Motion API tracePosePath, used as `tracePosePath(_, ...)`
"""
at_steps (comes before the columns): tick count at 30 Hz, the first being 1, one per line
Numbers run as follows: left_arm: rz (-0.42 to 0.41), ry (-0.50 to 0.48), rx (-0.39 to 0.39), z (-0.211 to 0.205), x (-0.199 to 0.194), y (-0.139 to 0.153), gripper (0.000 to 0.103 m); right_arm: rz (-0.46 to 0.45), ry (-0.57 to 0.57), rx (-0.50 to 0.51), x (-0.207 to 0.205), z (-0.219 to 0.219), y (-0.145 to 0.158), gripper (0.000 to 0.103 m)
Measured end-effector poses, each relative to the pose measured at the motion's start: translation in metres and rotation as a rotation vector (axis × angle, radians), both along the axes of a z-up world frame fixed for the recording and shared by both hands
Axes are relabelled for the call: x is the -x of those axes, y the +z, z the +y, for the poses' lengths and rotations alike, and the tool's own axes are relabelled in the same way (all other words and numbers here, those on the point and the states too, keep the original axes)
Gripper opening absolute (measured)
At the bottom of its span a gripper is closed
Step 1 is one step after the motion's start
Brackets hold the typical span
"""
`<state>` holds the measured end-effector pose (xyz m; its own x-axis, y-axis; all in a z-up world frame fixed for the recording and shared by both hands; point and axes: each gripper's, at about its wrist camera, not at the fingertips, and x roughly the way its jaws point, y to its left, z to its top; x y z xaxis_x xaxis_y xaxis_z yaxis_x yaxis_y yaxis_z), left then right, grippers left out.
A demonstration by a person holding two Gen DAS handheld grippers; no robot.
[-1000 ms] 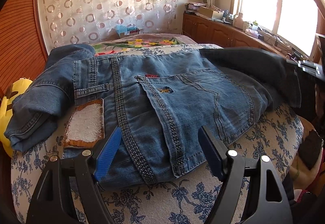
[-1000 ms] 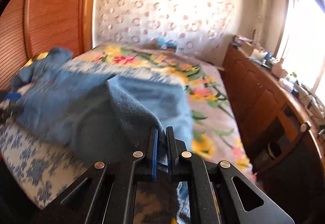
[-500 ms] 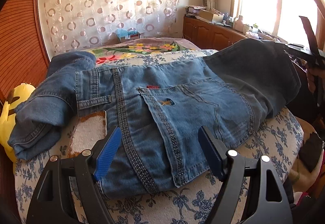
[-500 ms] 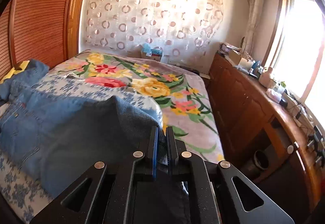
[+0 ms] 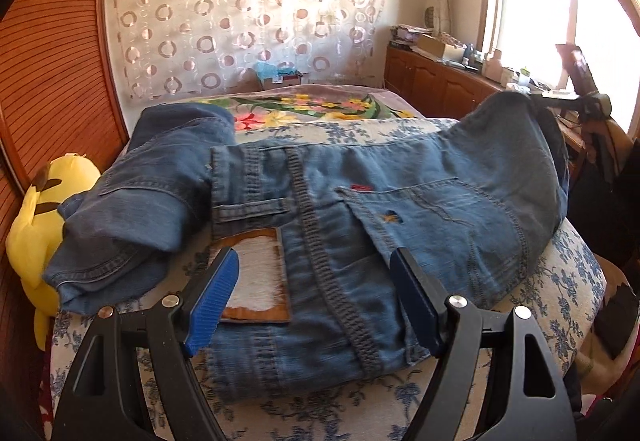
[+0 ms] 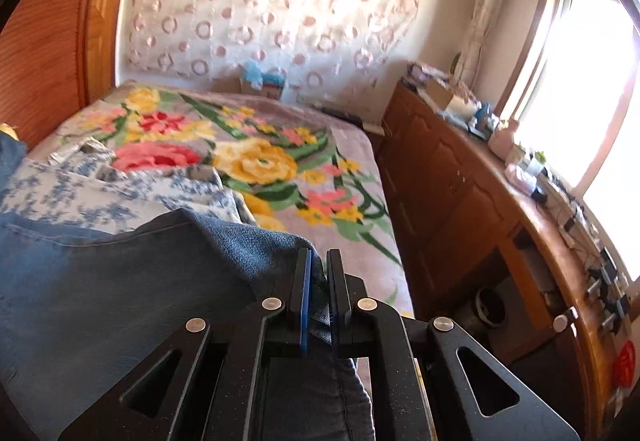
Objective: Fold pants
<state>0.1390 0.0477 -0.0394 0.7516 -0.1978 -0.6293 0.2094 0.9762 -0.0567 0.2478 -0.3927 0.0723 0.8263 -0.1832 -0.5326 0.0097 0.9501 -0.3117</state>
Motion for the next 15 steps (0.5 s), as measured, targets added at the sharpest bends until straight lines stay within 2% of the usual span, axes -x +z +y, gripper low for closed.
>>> tracePosePath(8,0.015,0.03,0.004,0.019,0.0,-0.008,0.079,0.111,-0.071,-0.015,-0.041,0.01,-0.044,0.008)
tracePosePath(11,0.017,0.044,0.006,0.026,0.001,-0.01,0.079,0.122,-0.073,-0.028,-0.046,0.014,-0.046,0.022)
tracePosePath(13,0.02,0.053,0.005,0.031,0.001,-0.012,0.079,0.106,-0.06,-0.035,-0.047,0.017,-0.04,0.043)
tracePosePath(15,0.024,0.061,0.004,0.036,0.002,-0.014,0.079,0.08,-0.039,-0.041,-0.043,0.02,-0.034,0.049)
